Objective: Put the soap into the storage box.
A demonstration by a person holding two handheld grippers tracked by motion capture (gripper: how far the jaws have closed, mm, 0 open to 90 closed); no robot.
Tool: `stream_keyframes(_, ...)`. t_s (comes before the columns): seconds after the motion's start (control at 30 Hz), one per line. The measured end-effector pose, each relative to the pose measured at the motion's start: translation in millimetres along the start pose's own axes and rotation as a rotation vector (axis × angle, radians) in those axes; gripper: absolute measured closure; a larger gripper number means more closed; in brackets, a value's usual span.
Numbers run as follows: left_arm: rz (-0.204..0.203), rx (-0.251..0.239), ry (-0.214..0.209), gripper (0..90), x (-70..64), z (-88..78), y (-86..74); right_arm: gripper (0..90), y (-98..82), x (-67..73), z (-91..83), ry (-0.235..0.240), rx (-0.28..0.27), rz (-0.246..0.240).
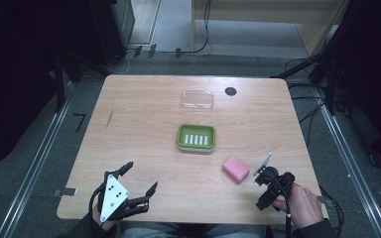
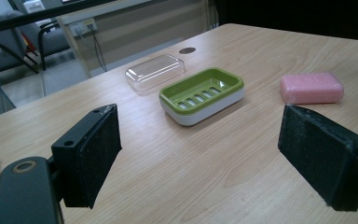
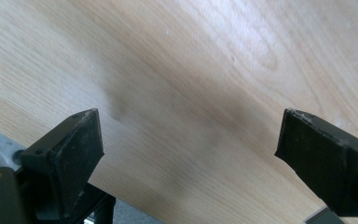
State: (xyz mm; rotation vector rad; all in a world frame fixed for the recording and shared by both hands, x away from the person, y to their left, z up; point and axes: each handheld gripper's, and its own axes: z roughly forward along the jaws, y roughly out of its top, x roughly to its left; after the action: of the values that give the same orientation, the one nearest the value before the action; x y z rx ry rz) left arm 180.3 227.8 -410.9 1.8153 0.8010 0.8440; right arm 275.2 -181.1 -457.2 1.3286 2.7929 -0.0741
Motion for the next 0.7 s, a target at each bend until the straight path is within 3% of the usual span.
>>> stream_keyframes(0.7, -0.003, -0.004, -0.003, 13.7, 0.0, 0.9, 0.1, 7.2, 31.3, 3.6, -8.9, -0.007, -0.028, -0.039)
